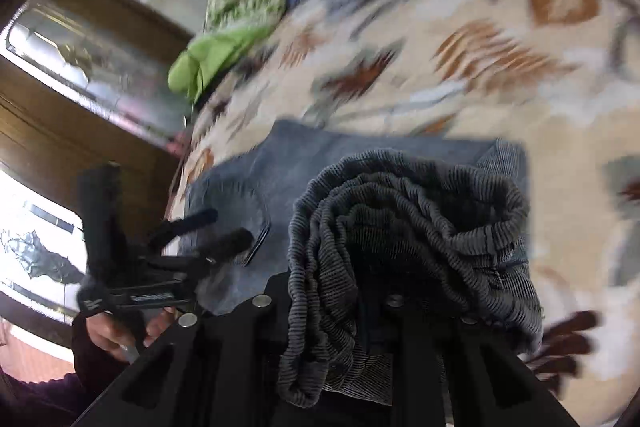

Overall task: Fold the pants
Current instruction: 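Close the right tool on the hem and lift it toward the waistband, then lay the hem onto the jeans and open the right tool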

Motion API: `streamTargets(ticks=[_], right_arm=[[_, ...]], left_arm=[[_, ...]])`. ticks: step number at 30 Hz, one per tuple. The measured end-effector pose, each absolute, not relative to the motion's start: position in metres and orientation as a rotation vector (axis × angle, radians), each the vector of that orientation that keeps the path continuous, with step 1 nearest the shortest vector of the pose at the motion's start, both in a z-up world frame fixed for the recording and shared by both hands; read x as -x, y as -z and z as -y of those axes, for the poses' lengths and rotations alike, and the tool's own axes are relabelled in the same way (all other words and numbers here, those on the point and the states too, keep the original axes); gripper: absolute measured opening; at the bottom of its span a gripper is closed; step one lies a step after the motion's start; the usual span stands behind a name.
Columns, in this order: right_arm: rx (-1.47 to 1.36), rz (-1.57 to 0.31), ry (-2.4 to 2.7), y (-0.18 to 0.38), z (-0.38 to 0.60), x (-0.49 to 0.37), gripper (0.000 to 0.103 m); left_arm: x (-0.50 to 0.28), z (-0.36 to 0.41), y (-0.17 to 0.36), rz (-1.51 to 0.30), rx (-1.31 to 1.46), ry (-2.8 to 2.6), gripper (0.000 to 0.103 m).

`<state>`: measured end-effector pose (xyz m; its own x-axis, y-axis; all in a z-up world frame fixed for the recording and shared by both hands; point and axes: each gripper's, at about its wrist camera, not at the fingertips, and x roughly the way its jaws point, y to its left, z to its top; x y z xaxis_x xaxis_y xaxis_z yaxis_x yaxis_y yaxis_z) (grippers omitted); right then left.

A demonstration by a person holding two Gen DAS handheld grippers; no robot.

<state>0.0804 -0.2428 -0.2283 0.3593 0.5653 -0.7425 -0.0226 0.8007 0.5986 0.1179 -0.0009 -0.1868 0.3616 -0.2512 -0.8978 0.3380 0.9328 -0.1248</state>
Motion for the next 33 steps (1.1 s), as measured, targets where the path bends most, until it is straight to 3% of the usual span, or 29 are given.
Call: streamTargets(ticks=[3, 5, 6, 10, 16, 18, 21, 33], right_arm=[[-0.544, -1.205, -0.409, 0.246, 0.226, -0.088, 0.034], [-0.623, -1.187, -0.467, 0.25, 0.226, -0.088, 0.059], [-0.643, -1.177, -0.492, 0.249, 0.224, -0.087, 0.066], [-0.566, -1.151, -0.486, 0.235, 0.216, -0.078, 0.066], [-0.687, -1.017, -0.345, 0.217, 0.276, -0.064, 0.066], [-0.699, -1.024, -0.272, 0.221, 0.289, -0.07, 0.062], [-0.66, -1.035, -0.236, 0.228, 0.288, -0.086, 0.043], [-0.373, -1.199, -0.181, 0.254, 0.237, -0.149, 0.04]], left_arm=[[-0.12, -0.019, 0.185, -1.131, -0.042, 0.366, 0.102], [-0.122, -0.026, 0.185, -1.129, -0.028, 0.354, 0.102], [-0.121, -0.028, 0.184, -1.127, -0.026, 0.358, 0.102], [-0.115, -0.021, 0.175, -1.1, -0.032, 0.397, 0.102], [-0.1, 0.016, 0.186, -1.107, -0.105, 0.467, 0.102], [-0.098, 0.033, 0.2, -1.13, -0.141, 0.463, 0.102], [-0.094, 0.054, 0.221, -1.151, -0.226, 0.449, 0.101], [-0.082, 0.064, 0.233, -1.131, -0.338, 0.432, 0.102]])
